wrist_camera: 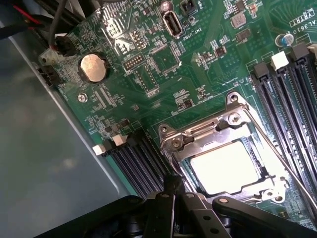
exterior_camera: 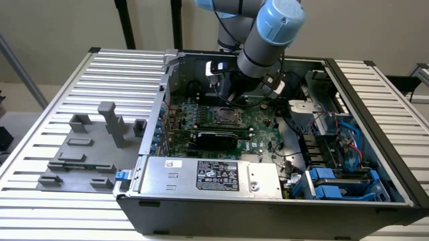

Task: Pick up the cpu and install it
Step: 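Install the first cpu locking lever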

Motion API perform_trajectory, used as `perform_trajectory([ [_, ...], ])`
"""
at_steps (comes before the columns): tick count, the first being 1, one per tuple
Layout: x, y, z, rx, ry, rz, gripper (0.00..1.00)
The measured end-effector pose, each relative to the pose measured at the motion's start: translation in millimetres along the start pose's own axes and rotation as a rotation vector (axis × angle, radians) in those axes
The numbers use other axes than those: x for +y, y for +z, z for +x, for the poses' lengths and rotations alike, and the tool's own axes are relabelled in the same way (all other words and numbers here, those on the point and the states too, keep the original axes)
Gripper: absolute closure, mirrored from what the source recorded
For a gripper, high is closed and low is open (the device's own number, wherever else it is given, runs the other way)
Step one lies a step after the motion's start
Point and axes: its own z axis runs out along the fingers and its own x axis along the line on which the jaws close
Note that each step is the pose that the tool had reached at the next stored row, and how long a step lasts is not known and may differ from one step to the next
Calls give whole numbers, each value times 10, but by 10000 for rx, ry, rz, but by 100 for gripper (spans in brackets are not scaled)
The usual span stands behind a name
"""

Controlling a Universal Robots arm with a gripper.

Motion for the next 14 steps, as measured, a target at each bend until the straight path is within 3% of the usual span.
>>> perform_trajectory([
  [8, -2, -12, 1, 14, -4, 8, 89],
  [14, -58, -70, -7, 15, -3, 8, 89],
])
